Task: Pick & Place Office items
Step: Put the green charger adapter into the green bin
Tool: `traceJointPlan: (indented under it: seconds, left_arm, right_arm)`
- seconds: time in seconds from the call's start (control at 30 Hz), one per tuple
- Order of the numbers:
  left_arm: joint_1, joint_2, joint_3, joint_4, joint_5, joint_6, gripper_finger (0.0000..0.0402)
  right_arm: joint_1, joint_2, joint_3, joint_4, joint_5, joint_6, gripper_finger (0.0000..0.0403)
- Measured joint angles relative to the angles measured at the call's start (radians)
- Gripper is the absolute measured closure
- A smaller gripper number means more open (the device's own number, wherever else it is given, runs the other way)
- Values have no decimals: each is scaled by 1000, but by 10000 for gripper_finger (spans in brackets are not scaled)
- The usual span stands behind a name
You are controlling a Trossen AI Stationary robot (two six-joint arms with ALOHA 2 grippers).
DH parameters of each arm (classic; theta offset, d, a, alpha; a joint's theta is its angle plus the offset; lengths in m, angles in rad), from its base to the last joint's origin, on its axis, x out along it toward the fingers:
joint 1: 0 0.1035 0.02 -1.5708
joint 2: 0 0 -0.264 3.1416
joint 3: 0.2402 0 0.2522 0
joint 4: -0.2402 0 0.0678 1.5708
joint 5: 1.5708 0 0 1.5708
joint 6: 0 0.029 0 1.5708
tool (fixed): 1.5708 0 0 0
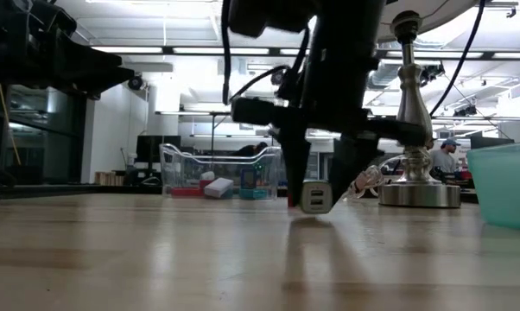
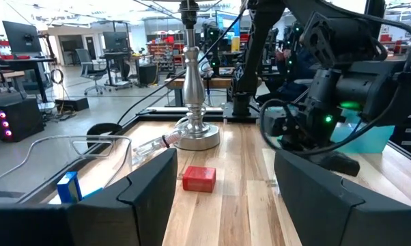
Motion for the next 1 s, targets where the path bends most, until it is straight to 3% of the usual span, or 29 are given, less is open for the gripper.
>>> traceJointPlan:
  seconds: [0.57, 0.83, 1.0]
  left_arm:
    - [0, 0, 0, 0, 0, 0, 164]
    - [0, 0, 0, 0, -2, 0, 164]
    - [0, 0, 0, 0, -2, 0, 164]
  right_arm:
    - [219, -200, 1, -244, 104, 35, 258]
    - [406, -219, 1, -453, 100, 354, 256]
    - [497, -219, 1, -493, 70, 517, 255]
